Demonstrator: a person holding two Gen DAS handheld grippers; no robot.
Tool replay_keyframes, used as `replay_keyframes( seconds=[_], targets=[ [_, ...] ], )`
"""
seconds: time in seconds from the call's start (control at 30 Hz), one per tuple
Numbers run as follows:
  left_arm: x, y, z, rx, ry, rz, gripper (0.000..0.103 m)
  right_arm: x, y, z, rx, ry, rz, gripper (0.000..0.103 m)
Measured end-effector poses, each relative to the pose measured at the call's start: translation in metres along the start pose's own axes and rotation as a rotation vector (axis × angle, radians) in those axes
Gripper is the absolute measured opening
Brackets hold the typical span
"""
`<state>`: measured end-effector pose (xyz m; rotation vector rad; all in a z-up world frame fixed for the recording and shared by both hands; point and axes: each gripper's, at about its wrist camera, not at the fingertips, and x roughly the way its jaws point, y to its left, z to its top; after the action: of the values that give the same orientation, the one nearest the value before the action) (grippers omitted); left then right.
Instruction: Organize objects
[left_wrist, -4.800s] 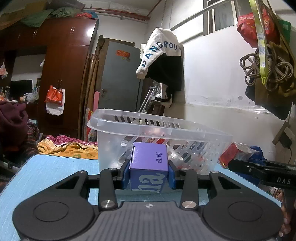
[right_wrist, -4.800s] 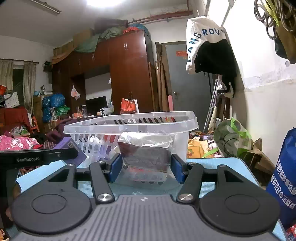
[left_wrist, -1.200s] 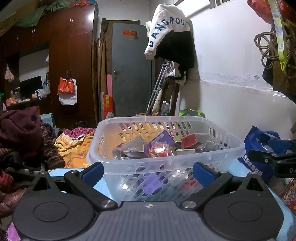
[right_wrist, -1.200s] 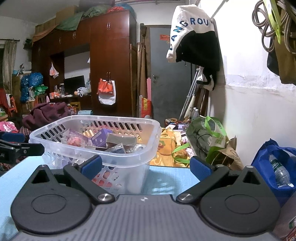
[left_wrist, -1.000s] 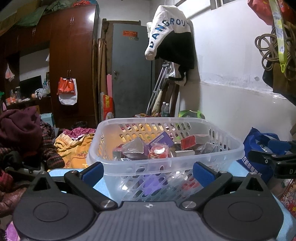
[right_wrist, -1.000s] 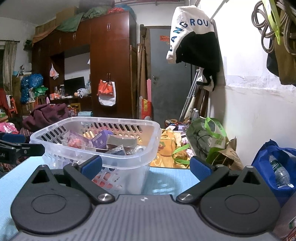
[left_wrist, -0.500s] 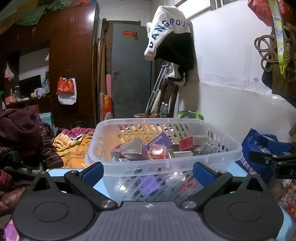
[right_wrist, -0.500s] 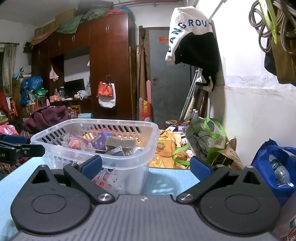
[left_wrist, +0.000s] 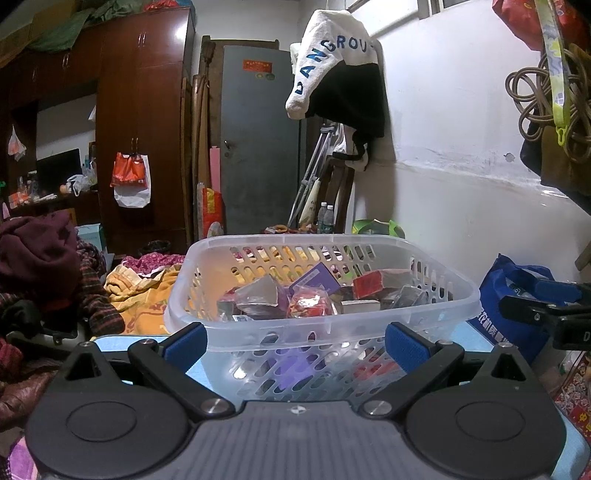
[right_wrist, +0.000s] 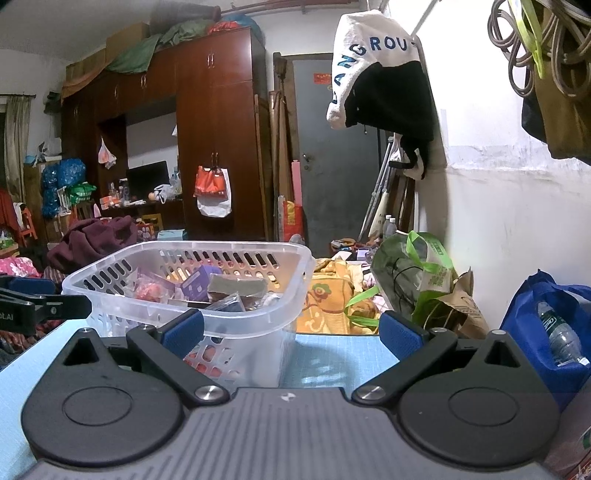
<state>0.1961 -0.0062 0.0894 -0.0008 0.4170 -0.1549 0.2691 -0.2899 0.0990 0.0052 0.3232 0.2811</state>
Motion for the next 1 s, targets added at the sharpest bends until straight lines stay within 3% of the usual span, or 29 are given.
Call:
replay_keyframes(
  seconds=[1.0],
  targets=[
    [0.0017,-0.0034,-0.0037,-0.005,0.008,-0.009,0.103,-0.0014,-0.0003,-0.0020,-0.004,0.003,0.002,0.103]
  ],
)
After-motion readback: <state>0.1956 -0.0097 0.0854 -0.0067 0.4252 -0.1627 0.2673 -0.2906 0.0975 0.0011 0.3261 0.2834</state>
